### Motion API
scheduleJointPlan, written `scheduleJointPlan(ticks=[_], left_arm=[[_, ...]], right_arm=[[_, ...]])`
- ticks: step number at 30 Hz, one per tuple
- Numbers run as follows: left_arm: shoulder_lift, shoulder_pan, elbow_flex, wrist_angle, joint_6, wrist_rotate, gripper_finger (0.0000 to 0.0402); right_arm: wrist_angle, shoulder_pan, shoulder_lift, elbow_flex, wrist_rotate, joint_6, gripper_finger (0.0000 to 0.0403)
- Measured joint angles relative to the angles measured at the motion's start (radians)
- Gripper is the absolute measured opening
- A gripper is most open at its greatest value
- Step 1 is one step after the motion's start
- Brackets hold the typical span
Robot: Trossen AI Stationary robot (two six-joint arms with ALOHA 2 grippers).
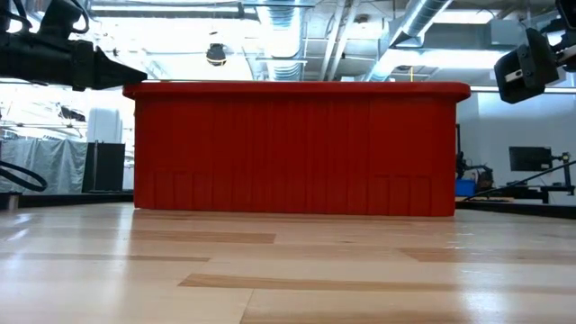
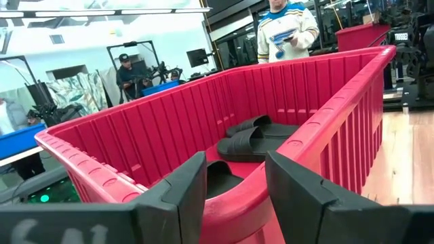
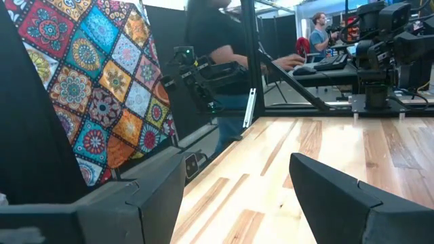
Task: Pick and place slides into bin
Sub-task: Return to Home Position
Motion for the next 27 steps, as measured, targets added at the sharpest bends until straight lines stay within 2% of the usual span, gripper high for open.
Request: scheduleJointPlan(ticks=[27], left_arm=[[0.000, 0.000, 0.000, 0.000, 0.001, 0.000, 0.0142]], right_arm=[[0.000, 0.000, 0.000, 0.000, 0.000, 0.000, 0.0260]])
